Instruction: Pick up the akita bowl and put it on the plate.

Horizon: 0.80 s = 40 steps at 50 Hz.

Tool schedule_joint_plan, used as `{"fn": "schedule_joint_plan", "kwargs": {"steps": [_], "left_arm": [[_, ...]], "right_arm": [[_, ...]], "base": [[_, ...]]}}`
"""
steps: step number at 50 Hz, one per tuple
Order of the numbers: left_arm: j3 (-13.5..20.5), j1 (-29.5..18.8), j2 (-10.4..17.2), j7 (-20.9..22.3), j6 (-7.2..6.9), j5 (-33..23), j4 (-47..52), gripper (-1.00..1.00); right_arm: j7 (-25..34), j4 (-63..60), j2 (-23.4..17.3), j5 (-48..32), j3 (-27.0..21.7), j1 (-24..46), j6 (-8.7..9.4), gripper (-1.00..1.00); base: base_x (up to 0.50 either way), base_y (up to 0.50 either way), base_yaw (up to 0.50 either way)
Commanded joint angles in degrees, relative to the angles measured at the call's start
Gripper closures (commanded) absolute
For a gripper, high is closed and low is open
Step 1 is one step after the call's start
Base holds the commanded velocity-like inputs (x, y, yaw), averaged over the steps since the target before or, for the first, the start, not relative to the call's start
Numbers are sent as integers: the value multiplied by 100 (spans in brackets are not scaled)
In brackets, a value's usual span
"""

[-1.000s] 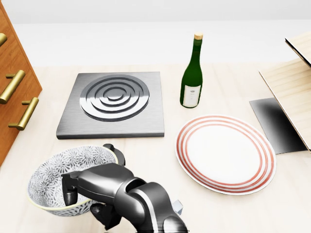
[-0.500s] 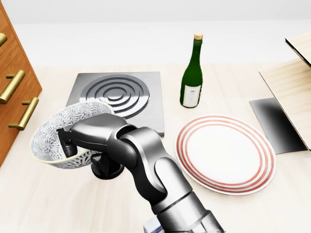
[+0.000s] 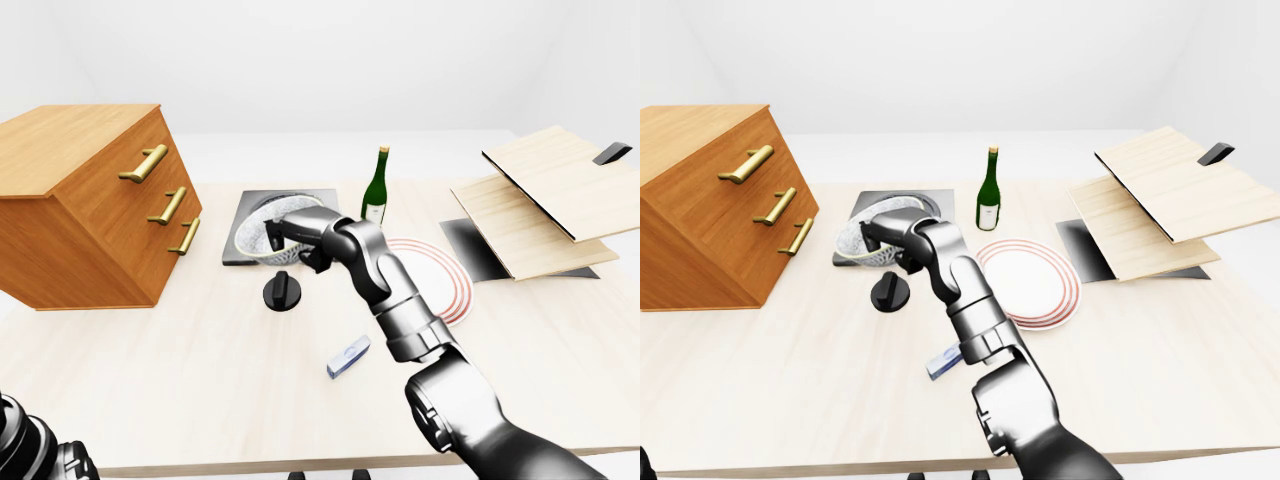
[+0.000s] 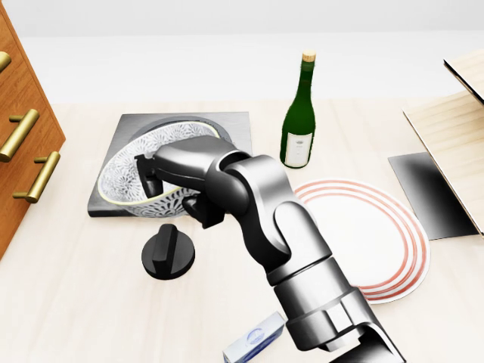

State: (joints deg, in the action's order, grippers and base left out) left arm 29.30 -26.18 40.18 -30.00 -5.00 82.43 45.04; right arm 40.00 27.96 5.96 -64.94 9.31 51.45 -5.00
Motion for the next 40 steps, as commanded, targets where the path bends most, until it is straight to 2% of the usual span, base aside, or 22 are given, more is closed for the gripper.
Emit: {"fn": "schedule_joint_plan", "kwargs": {"steps": [1,12,13,15,32,35,40], "left_arm": [[12,-33,38,0,0,9,-29,-100],[-7,0,17,0,0,9,38,-100],[-4,-1,17,0,0,10,46,-100],[-7,-10,19,0,0,12,36,-100],[30,16,51,0,0,87,112,-100],[22,17,55,0,0,92,121,-100],[26,10,67,0,0,105,114,-100]], "right_arm": [[0,-379,-397,139,-227,8,0,100],[0,-1732,-729,83,-353,-681,0,100],[0,-1855,-774,-35,-370,-734,92,100],[0,-2086,-782,1,-356,-914,83,100],[0,-3537,-1165,101,-683,-1826,566,100],[0,-3577,-1272,148,-744,-1932,572,100],[0,-3772,-1426,223,-855,-2042,689,100]], "base": [[0,0,0],[0,0,0],[0,0,0],[0,0,0],[0,0,0],[0,0,0],[0,0,0]]}}
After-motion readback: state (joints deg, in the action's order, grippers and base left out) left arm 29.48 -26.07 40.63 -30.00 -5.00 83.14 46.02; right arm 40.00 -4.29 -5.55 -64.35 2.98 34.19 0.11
